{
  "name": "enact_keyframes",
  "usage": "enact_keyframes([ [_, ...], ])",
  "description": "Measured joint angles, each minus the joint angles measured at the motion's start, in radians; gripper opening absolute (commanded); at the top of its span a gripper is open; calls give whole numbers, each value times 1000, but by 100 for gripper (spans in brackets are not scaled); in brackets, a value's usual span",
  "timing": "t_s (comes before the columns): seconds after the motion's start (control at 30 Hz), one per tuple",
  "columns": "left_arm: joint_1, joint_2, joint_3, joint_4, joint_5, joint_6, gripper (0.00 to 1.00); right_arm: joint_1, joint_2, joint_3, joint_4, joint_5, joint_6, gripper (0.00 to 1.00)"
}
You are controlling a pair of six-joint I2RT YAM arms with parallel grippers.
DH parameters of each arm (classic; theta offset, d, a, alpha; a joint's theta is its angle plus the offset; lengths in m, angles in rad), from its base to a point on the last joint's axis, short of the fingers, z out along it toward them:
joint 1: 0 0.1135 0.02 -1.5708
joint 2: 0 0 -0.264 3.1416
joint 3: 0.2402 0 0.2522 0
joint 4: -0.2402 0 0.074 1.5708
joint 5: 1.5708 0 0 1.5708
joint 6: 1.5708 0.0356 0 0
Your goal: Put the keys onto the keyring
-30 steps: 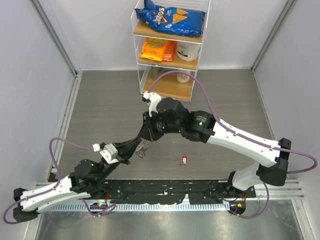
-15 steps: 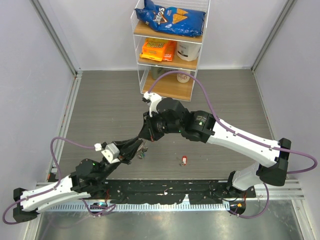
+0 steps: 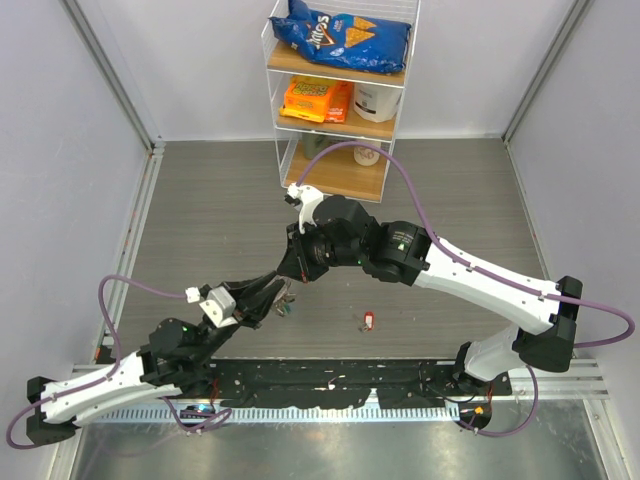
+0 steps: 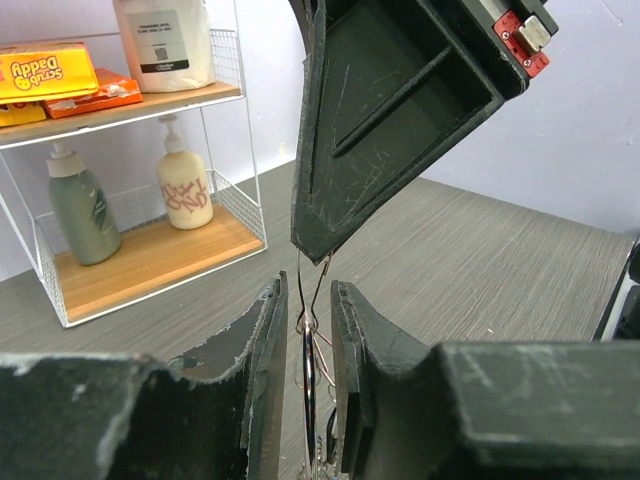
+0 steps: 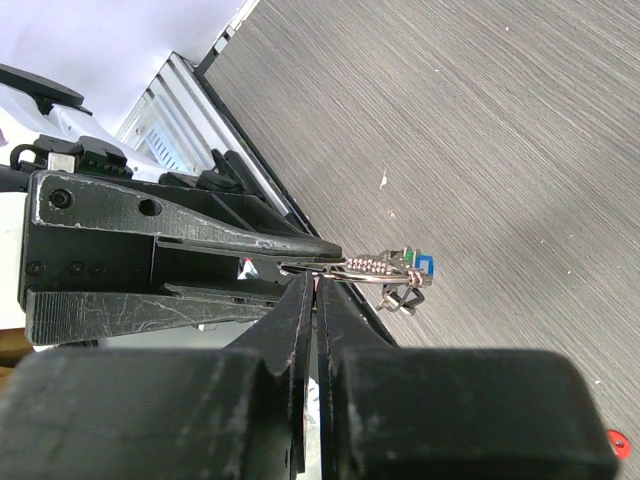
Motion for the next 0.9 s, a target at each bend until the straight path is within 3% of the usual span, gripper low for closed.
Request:
enact_keyframes([
  [0.33,0,-8,0,0,4,0,24,0,0,0,0,0,0,6],
  [0.37,0,-8,0,0,5,0,20,0,0,0,0,0,0,6],
  [0.43,0,-8,0,0,8,0,0,0,0,0,0,0,0,5],
  [0.9,0,-2,0,0,4,3,0,3,0,0,-6,7,0,6],
])
